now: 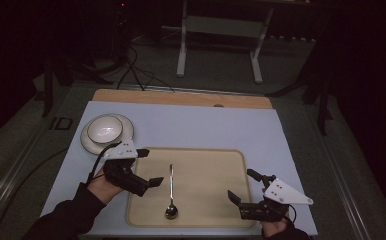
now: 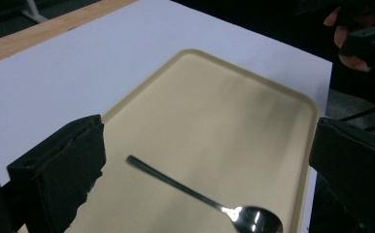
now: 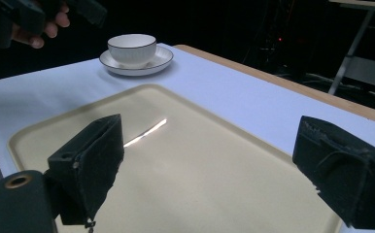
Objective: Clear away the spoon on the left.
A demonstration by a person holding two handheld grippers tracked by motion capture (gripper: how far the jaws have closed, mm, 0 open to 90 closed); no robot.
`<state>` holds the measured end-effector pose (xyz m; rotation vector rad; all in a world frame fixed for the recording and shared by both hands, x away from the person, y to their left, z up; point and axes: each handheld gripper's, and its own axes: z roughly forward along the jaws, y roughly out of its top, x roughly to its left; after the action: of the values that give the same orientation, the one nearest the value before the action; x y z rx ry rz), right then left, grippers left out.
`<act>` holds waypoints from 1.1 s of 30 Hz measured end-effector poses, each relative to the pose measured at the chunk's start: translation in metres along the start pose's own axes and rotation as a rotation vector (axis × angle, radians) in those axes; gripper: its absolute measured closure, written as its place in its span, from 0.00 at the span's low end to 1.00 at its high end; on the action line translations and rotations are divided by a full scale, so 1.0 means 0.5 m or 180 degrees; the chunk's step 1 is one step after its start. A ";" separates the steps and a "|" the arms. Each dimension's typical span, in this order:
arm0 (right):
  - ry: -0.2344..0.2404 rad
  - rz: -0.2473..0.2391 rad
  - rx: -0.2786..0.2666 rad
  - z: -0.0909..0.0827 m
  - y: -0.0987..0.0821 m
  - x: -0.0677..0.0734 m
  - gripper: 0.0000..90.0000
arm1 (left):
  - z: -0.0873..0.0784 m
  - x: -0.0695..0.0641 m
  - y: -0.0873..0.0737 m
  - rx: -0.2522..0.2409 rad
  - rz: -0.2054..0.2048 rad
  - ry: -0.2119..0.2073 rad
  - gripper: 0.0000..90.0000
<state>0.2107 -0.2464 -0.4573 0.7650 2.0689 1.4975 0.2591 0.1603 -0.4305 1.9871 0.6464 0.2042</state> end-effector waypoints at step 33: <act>-0.0006 0.0006 0.0017 0.001 -0.001 0.000 0.13 | -0.020 -0.012 -0.137 0.0014 -0.0143 0.0295 0.01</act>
<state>0.2110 -0.2462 -0.4580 0.7701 2.0722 1.4922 0.2259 0.1899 -0.4838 1.9744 0.7506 0.2692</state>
